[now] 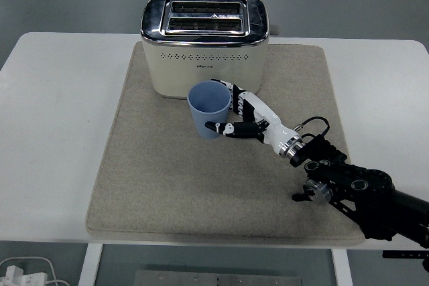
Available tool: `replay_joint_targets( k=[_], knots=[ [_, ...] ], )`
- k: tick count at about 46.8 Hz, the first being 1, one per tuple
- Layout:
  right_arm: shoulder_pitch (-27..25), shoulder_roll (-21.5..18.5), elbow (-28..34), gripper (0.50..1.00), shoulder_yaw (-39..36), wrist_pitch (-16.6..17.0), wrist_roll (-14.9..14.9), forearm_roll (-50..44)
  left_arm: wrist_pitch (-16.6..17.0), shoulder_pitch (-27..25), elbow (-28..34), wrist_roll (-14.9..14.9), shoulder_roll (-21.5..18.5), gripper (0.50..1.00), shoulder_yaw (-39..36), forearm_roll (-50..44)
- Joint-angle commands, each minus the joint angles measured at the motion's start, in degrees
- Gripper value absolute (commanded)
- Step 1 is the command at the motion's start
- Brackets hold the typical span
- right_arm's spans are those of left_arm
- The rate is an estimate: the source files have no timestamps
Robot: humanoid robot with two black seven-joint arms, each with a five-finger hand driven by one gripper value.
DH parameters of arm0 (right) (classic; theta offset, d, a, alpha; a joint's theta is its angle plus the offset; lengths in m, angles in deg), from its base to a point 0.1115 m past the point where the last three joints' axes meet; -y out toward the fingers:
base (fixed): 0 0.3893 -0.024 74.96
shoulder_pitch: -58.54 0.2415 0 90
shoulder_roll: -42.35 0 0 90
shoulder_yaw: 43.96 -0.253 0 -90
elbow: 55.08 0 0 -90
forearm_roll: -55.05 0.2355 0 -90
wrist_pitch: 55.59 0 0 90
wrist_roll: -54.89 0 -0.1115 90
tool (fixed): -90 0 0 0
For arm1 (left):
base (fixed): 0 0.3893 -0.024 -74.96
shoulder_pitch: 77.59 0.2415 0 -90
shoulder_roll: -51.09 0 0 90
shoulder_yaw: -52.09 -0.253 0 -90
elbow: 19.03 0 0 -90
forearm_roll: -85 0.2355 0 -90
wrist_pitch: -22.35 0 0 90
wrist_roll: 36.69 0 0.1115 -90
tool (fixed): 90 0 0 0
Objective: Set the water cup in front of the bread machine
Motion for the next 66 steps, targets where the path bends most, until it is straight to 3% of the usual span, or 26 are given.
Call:
replay_joint_targets(
  k=[1,26,53,66],
  knots=[
    [-0.1,0.7,-0.1,0.924,0.0,0.1,0.0,0.0,0.0,0.0,0.0,0.0,0.0,1.000,0.0,0.0],
    [-0.9,3.4,-1.3,0.924,0.0,0.9,0.0,0.0,-0.1,0.0,0.0,0.0,0.0,1.000,0.0,0.0],
    [-2.0,13.7,-2.4,0.924,-0.2,4.6,0.0,0.1,-0.1,0.0,0.0,0.0,0.0,1.000,0.0,0.0],
    [-2.5,19.9,-2.4,0.926,-4.0,8.7,0.0,0.1,-0.1,0.0,0.1,0.0,0.0,1.000,0.0,0.0]
  ],
)
